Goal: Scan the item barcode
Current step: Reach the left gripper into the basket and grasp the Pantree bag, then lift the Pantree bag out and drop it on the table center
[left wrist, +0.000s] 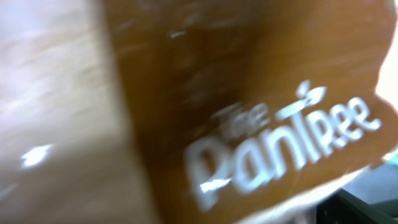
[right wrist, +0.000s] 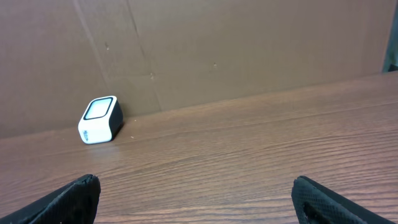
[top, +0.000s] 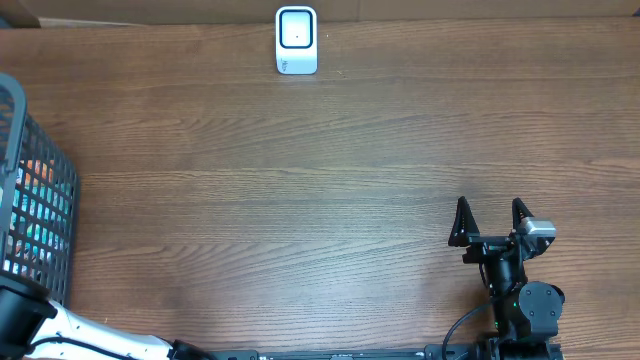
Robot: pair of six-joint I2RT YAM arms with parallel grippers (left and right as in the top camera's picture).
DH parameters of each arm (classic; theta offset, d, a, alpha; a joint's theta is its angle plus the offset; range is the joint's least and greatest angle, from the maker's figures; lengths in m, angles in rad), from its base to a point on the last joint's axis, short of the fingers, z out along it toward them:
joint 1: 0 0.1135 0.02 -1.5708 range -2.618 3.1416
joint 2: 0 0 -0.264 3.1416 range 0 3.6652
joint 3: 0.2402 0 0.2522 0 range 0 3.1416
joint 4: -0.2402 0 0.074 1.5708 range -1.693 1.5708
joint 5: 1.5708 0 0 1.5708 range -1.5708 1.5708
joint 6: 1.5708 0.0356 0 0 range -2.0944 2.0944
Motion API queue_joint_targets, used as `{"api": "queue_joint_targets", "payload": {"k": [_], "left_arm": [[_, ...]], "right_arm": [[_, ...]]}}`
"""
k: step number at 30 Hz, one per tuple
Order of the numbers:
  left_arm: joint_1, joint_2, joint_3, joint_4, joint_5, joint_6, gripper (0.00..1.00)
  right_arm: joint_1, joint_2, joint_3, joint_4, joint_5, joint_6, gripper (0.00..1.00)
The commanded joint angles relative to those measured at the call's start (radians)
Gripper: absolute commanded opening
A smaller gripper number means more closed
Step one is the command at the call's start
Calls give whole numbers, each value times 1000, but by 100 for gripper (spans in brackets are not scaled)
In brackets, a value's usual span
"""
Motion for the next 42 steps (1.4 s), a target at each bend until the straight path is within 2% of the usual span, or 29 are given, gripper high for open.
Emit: {"api": "queue_joint_targets", "payload": {"k": [1, 12, 17, 21, 23, 25, 27, 28, 29, 31, 32, 35, 42], "left_arm": [[-23, 45, -5, 5, 68, 24, 90], [-111, 50, -5, 132, 89, 14, 96], [-127, 80, -5, 193, 82, -42, 97], [-129, 157, -5, 205, 82, -90, 94], [-129, 200, -5, 198, 82, -90, 86], [-129, 230, -5, 192, 82, -90, 71], [-129, 253, -5, 186, 82, -89, 50], [-129, 261, -5, 183, 82, -90, 35], [-129, 262, -5, 183, 82, -90, 28], [-129, 262, -4, 183, 82, -89, 7], [-129, 259, -4, 179, 82, -90, 4], [-129, 255, 8, 151, 82, -95, 4], [-131, 174, 110, 29, 82, -202, 4]], "right_arm": [[-7, -6, -10, 5, 10, -4, 100], [-7, -6, -10, 5, 10, -4, 100], [-7, -6, -10, 5, 10, -4, 100], [-7, -6, -10, 5, 10, -4, 100], [-7, -6, -10, 5, 10, -4, 100], [-7, -6, -10, 6, 10, -4, 100], [-7, -6, -10, 5, 10, -4, 100], [-7, -6, -10, 5, 10, -4, 100], [-7, -6, -10, 5, 10, -4, 100], [-7, -6, -10, 5, 10, -4, 100], [-7, -6, -10, 5, 10, -4, 100], [-7, -6, -10, 6, 10, -4, 100], [-7, -6, -10, 5, 10, -4, 100]]}}
